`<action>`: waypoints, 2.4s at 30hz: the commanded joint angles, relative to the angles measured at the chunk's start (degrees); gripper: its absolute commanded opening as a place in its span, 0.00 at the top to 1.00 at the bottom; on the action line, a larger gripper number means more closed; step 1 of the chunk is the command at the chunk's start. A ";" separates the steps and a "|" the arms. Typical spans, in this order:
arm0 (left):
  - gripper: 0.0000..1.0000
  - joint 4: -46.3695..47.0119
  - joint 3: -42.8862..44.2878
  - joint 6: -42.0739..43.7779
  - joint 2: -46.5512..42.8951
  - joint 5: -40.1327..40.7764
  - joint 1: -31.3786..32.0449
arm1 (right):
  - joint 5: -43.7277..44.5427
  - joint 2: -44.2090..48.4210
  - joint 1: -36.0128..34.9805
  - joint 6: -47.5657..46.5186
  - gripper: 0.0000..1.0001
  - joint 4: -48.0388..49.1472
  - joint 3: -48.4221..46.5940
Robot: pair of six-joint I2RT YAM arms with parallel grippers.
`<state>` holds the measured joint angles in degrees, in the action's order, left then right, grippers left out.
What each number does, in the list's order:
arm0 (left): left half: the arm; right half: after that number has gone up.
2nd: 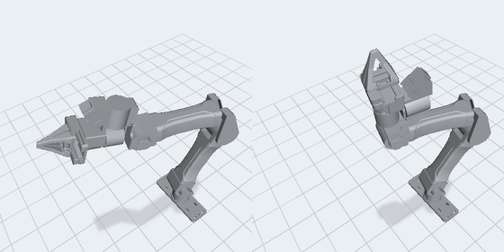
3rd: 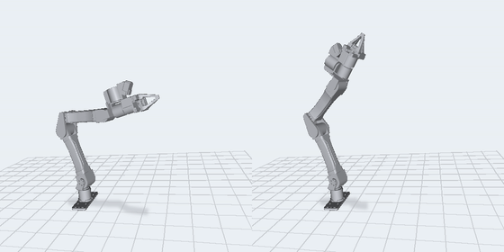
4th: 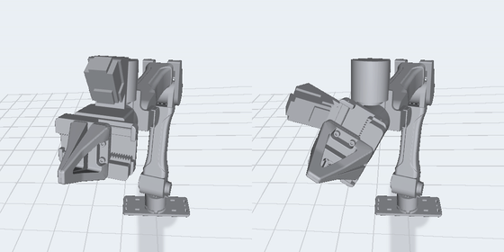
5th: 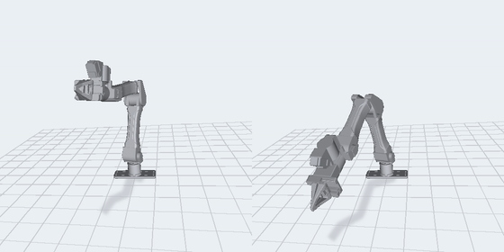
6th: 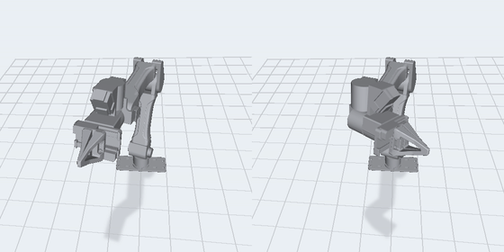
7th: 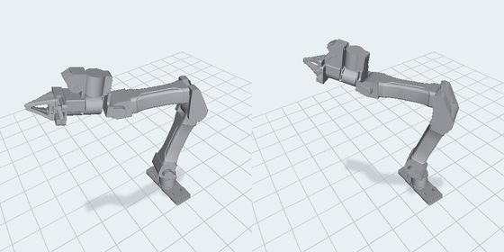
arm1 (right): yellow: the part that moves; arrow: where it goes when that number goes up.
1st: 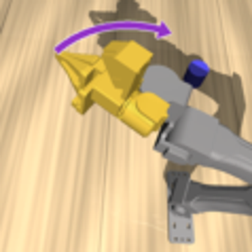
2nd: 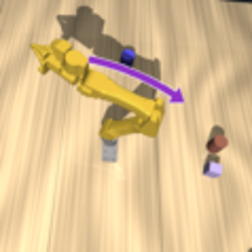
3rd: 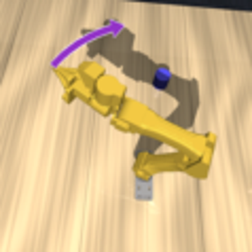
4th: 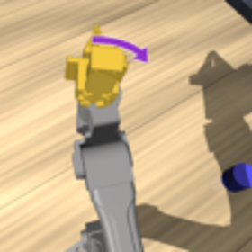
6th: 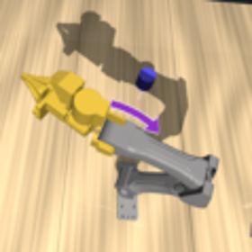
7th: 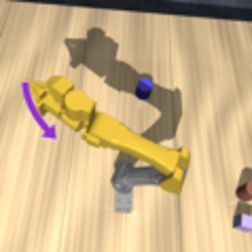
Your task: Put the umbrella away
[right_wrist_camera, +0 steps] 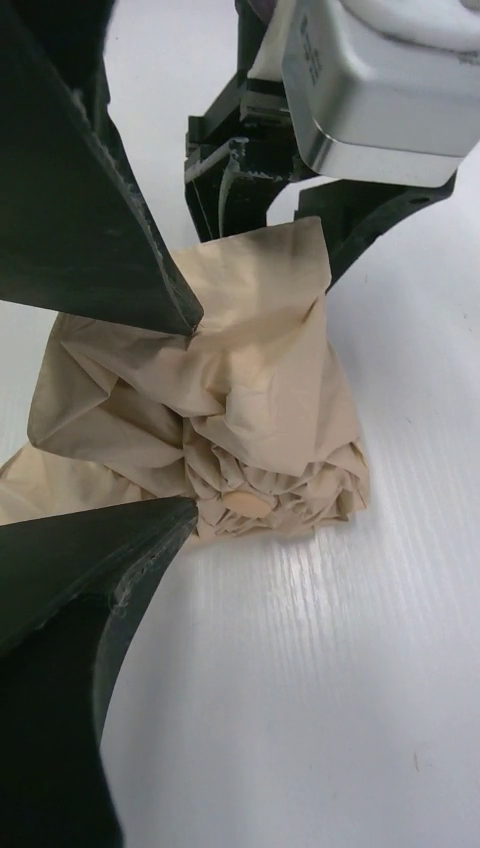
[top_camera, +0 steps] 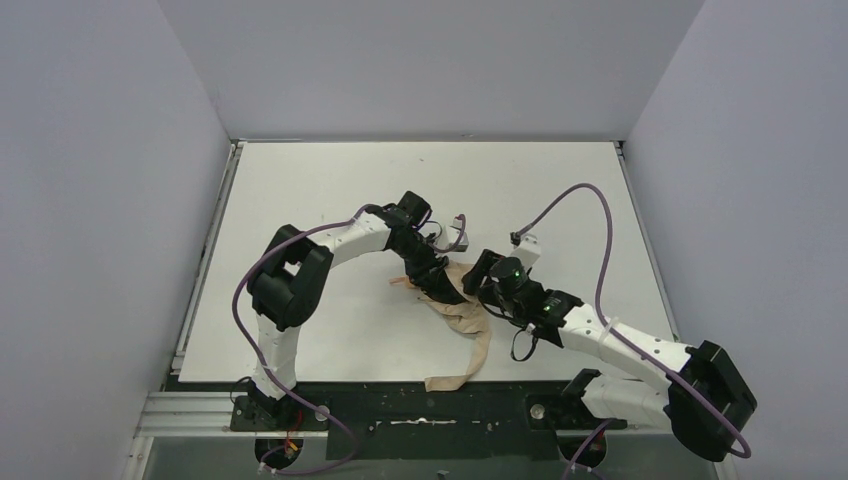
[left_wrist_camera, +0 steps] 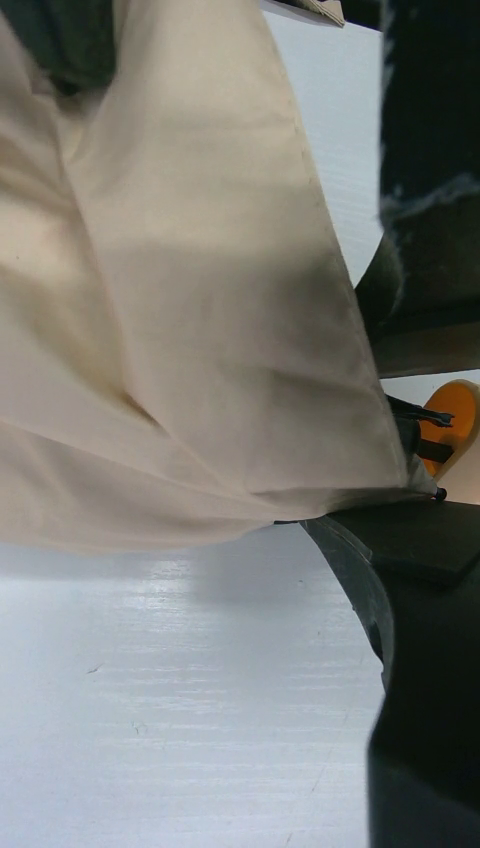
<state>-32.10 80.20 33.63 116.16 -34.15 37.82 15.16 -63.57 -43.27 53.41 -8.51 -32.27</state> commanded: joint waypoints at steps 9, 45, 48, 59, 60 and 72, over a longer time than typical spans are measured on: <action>0.92 -1.66 1.10 0.33 0.42 4.38 0.58 | -3.23 3.57 -2.44 2.05 0.47 4.54 1.72; 0.94 2.21 -2.59 2.10 -2.62 8.04 2.66 | 2.20 2.25 -9.13 -13.45 0.56 -7.04 0.01; 0.95 2.29 -2.54 2.36 -2.52 8.71 2.87 | 5.16 8.71 -8.96 -18.47 0.44 -12.27 -2.77; 1.00 5.61 -3.99 1.85 -3.61 12.36 2.90 | 0.58 14.84 3.88 -21.35 0.33 -21.83 -6.85; 1.00 5.96 -3.96 1.26 -3.50 12.98 2.87 | -0.92 14.58 4.05 -19.98 0.33 -22.64 -6.59; 1.00 6.70 -0.51 -4.98 -1.53 17.36 0.50 | 2.77 16.19 -7.49 12.27 0.41 -26.97 5.28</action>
<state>-26.26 77.89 29.98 113.34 -22.11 39.64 14.13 -47.53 -46.52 53.01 -34.96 -28.91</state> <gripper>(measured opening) 0.360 0.579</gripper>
